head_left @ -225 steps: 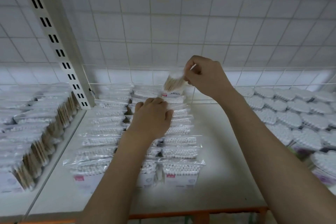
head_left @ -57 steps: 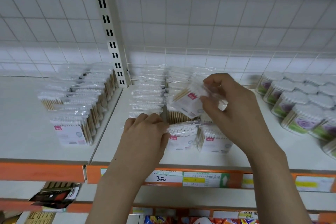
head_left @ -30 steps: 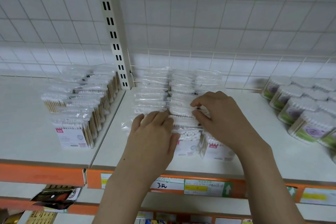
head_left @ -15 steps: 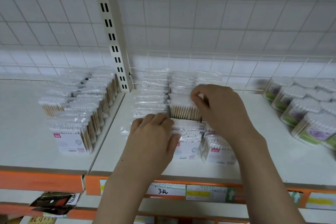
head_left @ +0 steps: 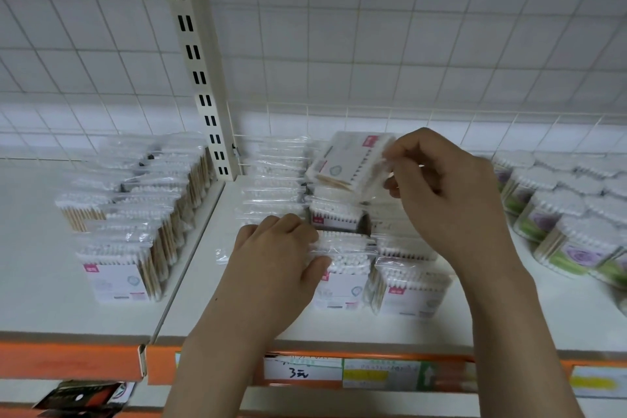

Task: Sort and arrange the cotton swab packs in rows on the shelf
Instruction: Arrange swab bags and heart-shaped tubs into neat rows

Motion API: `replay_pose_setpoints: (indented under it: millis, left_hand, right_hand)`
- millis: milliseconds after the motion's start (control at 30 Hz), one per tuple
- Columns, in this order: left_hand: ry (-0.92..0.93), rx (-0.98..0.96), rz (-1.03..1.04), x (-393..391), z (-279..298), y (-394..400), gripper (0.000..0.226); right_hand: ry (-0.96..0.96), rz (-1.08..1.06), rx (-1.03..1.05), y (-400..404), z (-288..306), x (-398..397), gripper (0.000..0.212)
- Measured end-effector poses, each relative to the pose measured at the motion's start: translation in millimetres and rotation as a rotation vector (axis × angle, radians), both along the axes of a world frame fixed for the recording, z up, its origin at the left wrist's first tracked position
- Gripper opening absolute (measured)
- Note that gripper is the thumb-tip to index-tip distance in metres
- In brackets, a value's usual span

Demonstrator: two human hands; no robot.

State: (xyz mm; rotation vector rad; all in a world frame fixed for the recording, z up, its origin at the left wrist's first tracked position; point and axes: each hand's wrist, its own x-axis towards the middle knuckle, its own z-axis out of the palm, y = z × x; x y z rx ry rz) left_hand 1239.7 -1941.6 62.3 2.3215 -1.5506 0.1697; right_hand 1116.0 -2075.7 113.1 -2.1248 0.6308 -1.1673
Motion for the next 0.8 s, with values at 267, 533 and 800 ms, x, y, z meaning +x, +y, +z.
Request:
replay_pose_setpoints:
  millis: [267,533,800]
  left_hand:
    - [-0.002,0.008,-0.028,3,2,0,0.033]
    - [0.015,0.013,-0.043,6,0,2,0.035]
    - [0.012,0.010,-0.065,6,0,5,0.036]
  right_hand:
    - [0.057,-0.068,0.018,-3,-8,6,0.010]
    - [0.068,-0.031,-0.066,2,-6,6,0.014]
    - [0.300,0.013,-0.180,7,-11,10,0.017]
